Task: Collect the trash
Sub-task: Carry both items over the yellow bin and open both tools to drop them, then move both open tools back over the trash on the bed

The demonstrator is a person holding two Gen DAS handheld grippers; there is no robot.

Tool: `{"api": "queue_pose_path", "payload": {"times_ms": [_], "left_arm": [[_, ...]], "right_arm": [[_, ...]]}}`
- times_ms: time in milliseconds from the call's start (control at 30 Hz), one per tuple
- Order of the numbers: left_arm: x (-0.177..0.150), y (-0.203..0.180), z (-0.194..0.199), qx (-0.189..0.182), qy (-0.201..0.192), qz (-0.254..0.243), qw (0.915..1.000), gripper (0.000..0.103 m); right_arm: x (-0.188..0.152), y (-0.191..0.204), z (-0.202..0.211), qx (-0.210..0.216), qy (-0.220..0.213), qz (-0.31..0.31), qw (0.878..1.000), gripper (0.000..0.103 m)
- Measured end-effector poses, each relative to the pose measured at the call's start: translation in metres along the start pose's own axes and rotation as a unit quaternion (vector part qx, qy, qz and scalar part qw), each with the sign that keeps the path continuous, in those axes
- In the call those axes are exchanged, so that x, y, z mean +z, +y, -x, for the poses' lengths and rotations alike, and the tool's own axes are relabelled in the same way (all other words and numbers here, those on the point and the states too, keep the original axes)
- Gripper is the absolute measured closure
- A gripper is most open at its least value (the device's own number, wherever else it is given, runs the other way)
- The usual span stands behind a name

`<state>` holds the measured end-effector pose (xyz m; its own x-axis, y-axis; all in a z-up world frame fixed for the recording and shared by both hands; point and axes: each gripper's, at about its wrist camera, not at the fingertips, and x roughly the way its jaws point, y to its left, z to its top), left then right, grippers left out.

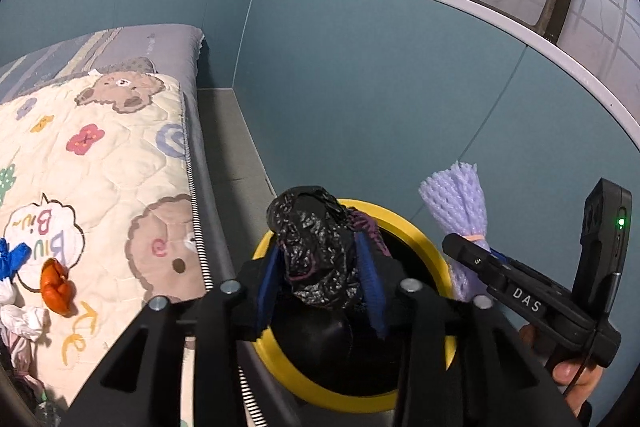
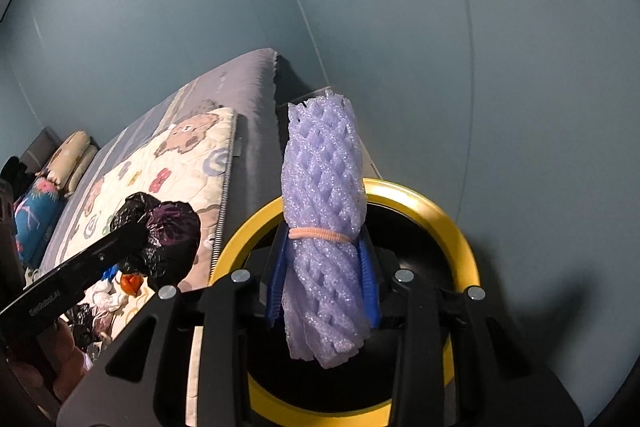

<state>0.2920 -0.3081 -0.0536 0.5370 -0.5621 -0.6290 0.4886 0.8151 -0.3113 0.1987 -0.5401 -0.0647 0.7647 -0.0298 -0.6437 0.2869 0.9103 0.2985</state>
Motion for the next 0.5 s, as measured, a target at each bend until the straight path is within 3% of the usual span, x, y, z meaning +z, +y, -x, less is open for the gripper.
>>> {"api": "queue_pose_path", "payload": {"times_ms": [100, 267, 367, 500], "left_arm": [[-0.001, 0.000, 0.000, 0.001, -0.003, 0.004, 1.0000, 0.043], [-0.002, 0.005, 0.004, 0.015, -0.008, 0.010, 0.9998, 0.025], [-0.004, 0.009, 0.010, 0.026, -0.014, 0.011, 0.9995, 0.017], [-0.009, 0.016, 0.029, 0.048, -0.033, 0.003, 0.9983, 0.015]], "right_arm": [[0.001, 0.001, -0.002, -0.009, 0.000, -0.006, 1.000, 0.058], [-0.001, -0.003, -0.001, -0.025, 0.000, -0.010, 1.000, 0.053], [-0.004, -0.005, 0.000, -0.028, 0.001, -0.014, 1.000, 0.048], [-0.010, 0.001, 0.004, -0.025, -0.002, -0.014, 1.000, 0.048]]}}
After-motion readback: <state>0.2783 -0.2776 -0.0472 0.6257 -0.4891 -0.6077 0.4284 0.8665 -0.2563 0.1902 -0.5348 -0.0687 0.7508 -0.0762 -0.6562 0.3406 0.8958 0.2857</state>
